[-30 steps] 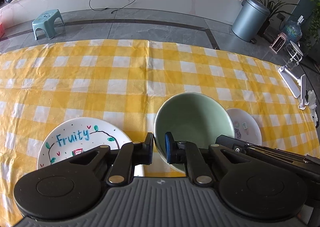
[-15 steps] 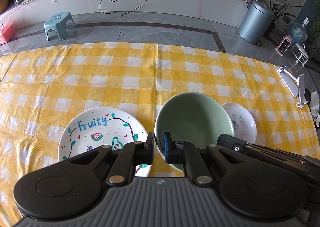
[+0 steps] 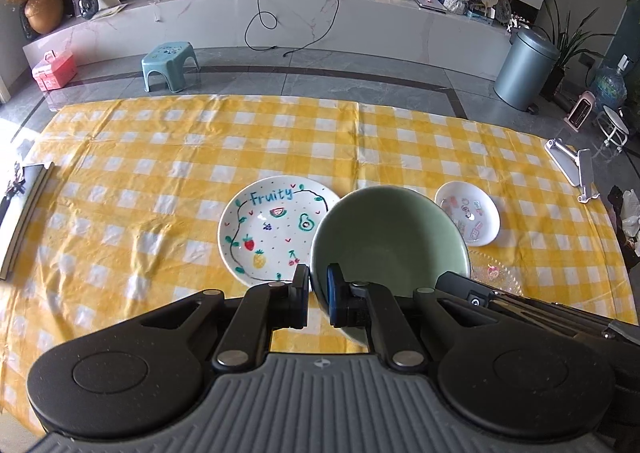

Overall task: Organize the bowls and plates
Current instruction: 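Lift the green bowl with both grippers and carry it over the steel bowls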

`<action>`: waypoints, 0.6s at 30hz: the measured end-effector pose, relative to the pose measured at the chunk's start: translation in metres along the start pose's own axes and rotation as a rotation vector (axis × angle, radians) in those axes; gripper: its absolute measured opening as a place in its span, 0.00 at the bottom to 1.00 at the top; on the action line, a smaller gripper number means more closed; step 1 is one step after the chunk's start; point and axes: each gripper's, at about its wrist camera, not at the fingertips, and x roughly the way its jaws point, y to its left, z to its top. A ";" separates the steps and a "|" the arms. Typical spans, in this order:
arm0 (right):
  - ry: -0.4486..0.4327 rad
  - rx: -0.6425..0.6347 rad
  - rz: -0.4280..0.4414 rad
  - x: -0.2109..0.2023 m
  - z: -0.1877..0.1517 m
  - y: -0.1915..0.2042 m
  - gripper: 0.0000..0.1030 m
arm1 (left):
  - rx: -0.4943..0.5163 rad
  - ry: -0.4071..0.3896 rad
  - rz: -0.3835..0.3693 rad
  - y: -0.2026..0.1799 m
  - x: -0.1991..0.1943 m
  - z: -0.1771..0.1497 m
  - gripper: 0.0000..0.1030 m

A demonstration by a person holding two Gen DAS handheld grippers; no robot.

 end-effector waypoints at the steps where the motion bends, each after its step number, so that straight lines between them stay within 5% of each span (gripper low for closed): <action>1: 0.002 0.003 0.012 -0.006 -0.006 0.002 0.07 | 0.000 -0.013 0.005 0.001 -0.008 -0.007 0.09; 18: -0.041 -0.085 0.034 -0.084 -0.109 0.043 0.07 | -0.182 -0.033 -0.032 0.047 -0.077 -0.097 0.09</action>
